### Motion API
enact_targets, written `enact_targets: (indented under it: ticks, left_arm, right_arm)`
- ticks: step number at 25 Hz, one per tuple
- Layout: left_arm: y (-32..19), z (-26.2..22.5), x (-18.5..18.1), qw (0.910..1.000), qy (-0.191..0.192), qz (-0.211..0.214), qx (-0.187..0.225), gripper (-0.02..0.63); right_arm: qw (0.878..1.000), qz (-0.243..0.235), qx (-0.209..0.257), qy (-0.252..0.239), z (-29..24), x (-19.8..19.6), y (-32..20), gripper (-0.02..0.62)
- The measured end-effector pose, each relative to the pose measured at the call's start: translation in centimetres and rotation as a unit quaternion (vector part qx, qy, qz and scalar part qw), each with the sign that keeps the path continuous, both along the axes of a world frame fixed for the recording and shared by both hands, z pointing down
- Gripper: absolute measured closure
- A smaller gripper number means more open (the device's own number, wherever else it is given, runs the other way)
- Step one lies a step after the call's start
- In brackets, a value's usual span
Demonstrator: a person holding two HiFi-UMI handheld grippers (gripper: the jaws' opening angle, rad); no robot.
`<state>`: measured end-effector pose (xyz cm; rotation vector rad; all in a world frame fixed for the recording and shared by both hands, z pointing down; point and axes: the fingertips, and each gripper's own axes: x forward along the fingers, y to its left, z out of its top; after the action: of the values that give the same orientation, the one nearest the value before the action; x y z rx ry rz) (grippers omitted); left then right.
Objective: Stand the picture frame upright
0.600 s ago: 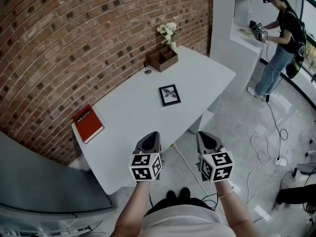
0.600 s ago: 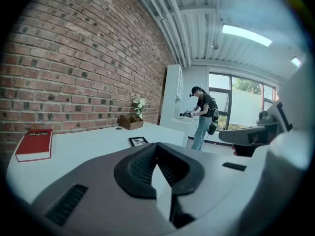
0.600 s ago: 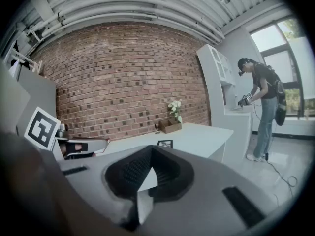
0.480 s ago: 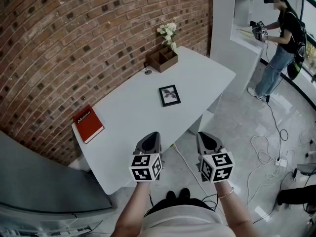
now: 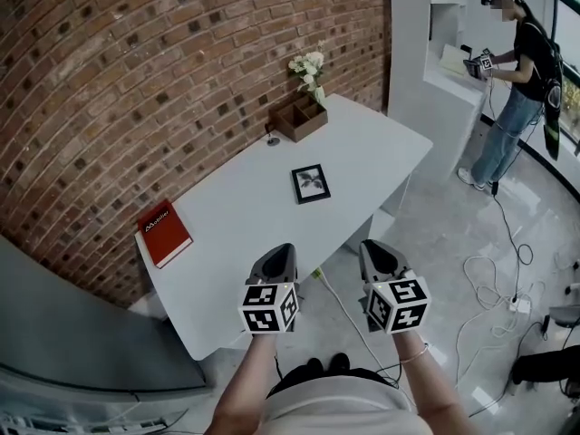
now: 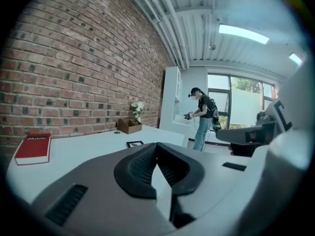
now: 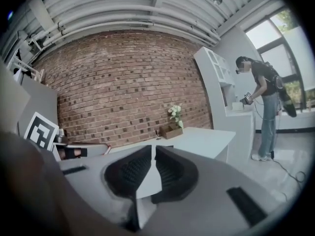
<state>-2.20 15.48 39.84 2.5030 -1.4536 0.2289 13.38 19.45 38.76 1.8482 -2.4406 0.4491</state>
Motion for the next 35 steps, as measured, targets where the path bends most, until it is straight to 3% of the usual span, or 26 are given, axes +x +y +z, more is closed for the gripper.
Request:
enact_targets:
  ticks: [7,13,21,35]
  left_arm:
    - [-0.5,-0.6,0.7,0.9999,0.004,-0.014,0.005,0.612]
    - [-0.9,-0.9,1.1,0.9998,0.006,-0.017,0.009,0.546]
    - [-2.7,0.0,1.3,1.0,-0.003,-0.008,0.004,0.497]
    - [-15.2,2.3,0.8,0.9994,0.015,-0.013,-0.027,0.479]
  right_arm:
    - [1.0,-0.013,0.007,-0.008,-0.7,0.8,-0.7,0.538]
    - [1.0,-0.023,0.005,-0.013,-1.1,1.1,-1.3,0.493]
    - [0.999,-0.027,-0.006,-0.035,0.0,1.4,-3.3,0.483]
    - [0.999,-0.017,-0.033,-0.024,2.1,1.3,-14.3,0.483]
